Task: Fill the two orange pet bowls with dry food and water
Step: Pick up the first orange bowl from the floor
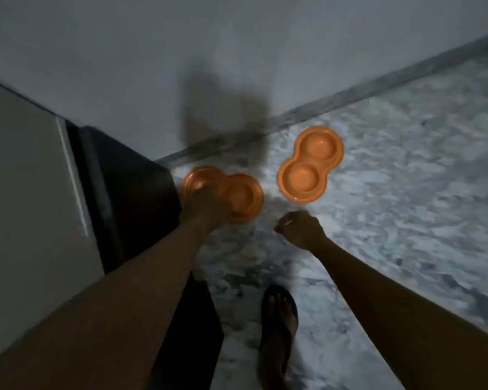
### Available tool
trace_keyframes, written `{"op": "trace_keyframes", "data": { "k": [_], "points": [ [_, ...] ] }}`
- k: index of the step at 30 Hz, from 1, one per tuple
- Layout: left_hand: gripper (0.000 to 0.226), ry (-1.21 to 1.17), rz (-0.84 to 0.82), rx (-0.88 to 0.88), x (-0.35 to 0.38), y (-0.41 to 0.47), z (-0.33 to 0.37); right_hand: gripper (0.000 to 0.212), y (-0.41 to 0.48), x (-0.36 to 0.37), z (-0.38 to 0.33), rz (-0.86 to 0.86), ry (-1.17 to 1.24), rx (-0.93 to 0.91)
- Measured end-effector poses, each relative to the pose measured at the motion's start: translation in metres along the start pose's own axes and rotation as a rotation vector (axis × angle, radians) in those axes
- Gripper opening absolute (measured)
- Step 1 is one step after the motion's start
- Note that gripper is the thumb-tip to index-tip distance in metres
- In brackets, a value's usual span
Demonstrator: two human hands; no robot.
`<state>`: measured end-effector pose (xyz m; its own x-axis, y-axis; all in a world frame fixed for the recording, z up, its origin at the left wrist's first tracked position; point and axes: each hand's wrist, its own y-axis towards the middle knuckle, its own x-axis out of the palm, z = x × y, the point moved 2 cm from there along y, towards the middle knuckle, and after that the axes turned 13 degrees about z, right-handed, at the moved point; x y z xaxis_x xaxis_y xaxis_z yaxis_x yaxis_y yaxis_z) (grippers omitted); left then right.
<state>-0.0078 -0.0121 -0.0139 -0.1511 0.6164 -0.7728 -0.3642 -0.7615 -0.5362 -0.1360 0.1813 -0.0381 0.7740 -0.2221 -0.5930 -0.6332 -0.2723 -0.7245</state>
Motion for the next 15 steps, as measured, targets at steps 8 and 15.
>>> {"op": "trace_keyframes", "data": {
  "k": [8, 15],
  "points": [
    [0.093, -0.003, 0.145, -0.163, 0.079, 0.113, -0.079, 0.079, 0.118, 0.139, -0.012, 0.15, 0.266, 0.091],
    [0.074, -0.086, 0.226, -0.194, 0.098, 0.139, -0.096, 0.061, 0.134, 0.153, -0.018, 0.376, 0.366, 0.127]
  ]
}}
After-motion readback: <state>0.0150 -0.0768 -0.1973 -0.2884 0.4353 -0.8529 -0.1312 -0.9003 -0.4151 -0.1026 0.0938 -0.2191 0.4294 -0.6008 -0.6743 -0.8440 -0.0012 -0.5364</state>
